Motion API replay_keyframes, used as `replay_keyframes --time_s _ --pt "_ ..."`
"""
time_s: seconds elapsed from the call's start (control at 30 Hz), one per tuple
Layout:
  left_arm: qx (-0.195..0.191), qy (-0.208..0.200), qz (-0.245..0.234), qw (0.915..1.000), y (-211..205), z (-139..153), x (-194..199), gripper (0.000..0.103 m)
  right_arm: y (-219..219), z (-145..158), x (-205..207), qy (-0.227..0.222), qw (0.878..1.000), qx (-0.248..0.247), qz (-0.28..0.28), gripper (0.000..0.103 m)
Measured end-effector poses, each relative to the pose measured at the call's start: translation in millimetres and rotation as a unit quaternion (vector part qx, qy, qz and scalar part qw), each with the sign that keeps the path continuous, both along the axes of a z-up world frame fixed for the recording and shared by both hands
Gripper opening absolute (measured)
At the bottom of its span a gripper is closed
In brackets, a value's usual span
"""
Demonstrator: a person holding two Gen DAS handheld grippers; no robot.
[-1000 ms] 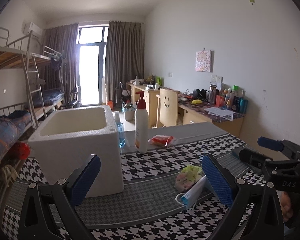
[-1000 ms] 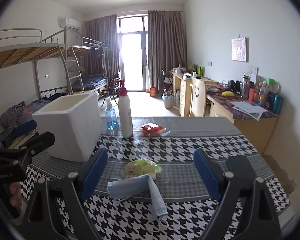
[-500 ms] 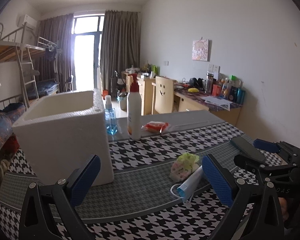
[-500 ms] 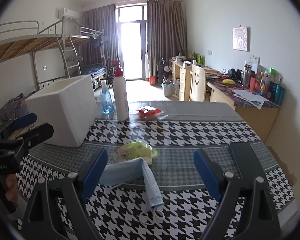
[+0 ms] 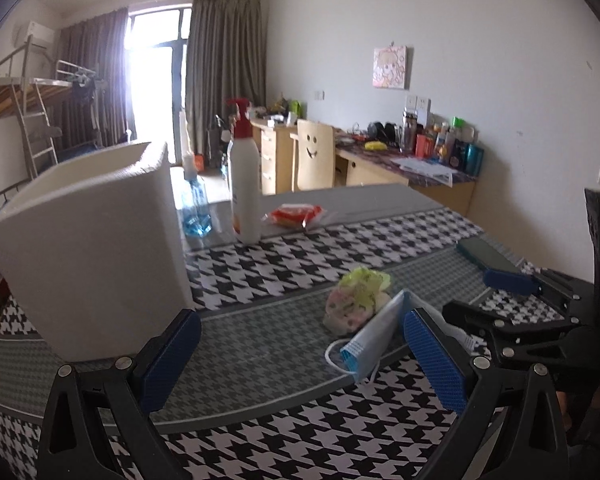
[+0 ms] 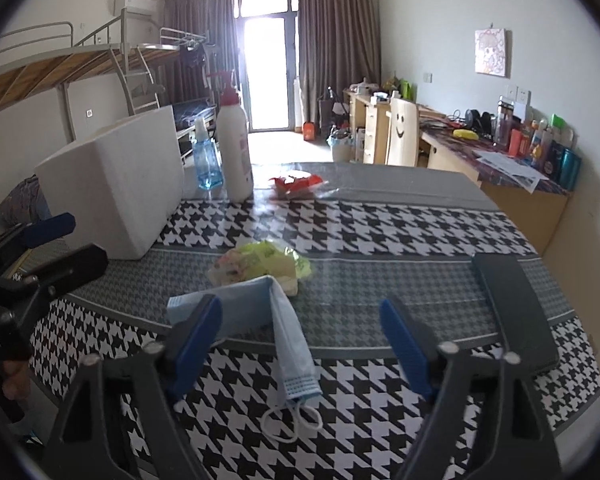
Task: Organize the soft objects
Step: 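Close the right gripper on the light-blue face mask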
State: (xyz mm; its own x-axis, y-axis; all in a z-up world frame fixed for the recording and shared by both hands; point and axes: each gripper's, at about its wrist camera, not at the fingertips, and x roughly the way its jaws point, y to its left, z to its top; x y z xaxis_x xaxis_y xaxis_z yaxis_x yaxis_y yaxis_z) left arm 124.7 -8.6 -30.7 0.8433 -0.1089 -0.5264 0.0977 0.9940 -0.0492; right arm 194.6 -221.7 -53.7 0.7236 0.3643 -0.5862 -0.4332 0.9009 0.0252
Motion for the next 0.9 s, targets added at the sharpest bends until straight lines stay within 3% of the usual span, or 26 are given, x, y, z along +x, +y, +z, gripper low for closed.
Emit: replay_keyframes --time_s 0.33,0.53,0.67,0.9 --pt "0.004 0.053 -0.015 0.9985 -8 -20 15 0.102 5 -15 9 0.028 0.999 -0.014 0.003 0.076" --pt "0.01 0.088 -0.021 0.9959 -14 -35 24 0.102 9 -28 18 0.058 0.998 -0.026 0.01 0.062" --pt "0.006 0.097 -0.026 0.995 -16 -38 26 0.102 10 -35 22 0.078 0.996 -0.028 0.014 0.043" --pt "0.004 0.102 -0.029 0.9943 -20 -39 27 0.102 7 -45 27 0.1 0.995 -0.024 0.017 0.03"
